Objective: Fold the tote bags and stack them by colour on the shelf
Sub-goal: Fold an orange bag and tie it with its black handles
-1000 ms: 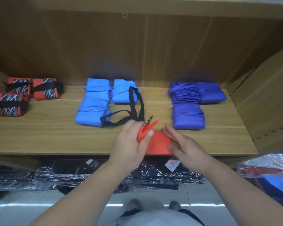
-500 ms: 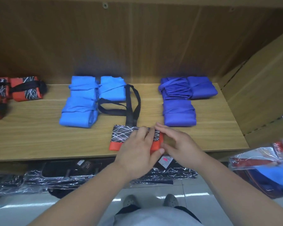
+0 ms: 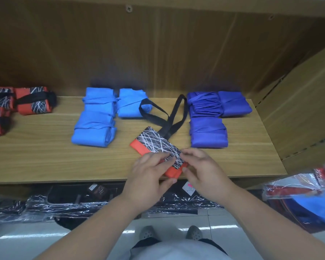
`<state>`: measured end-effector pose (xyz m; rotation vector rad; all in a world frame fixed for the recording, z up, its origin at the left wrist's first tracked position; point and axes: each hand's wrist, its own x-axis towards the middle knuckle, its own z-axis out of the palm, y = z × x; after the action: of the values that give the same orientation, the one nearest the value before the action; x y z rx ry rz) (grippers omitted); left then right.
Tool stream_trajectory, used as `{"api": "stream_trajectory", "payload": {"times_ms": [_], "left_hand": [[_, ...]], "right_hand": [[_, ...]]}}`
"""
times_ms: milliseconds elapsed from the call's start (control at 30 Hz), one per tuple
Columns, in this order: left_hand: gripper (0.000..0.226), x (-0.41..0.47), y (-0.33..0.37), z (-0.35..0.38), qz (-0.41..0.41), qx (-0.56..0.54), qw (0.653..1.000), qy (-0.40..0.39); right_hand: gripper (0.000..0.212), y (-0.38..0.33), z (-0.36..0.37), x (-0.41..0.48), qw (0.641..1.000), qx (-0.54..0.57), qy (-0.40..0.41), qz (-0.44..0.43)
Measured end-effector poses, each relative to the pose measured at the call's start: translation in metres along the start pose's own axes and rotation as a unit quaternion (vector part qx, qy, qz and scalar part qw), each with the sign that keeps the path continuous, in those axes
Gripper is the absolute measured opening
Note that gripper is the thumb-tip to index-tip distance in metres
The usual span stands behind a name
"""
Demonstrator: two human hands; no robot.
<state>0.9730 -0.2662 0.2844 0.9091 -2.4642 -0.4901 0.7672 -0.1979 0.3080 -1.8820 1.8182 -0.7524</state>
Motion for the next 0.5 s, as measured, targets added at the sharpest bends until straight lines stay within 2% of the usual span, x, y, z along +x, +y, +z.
{"api": "stream_trajectory", "payload": {"times_ms": [67,167,233,367,500], "left_hand": [[0.074,-0.005,-0.010,-0.007,0.028,0.032,0.998,-0.040],[0.094,-0.009,-0.017,-0.012,0.029,0.057,0.995,-0.080],[0.090,-0.009,-0.017,-0.011,0.019,0.042,0.997,-0.056],[0.062,-0.013,-0.021,-0.008,0.028,-0.013,0.999,0.027],[0.060,-0.019,-0.029,-0.016,0.071,0.014,0.997,0.004]], "right_hand": [[0.039,-0.009,0.005,-0.002,1.000,-0.004,0.003,-0.010],[0.040,-0.012,0.008,-0.002,1.000,0.011,0.021,-0.006],[0.037,-0.015,0.010,-0.001,1.000,0.027,0.016,0.003],[0.036,-0.020,0.017,-0.002,0.999,0.051,-0.007,0.008],[0.042,-0.018,0.020,-0.005,0.997,0.076,-0.014,-0.004]]}}
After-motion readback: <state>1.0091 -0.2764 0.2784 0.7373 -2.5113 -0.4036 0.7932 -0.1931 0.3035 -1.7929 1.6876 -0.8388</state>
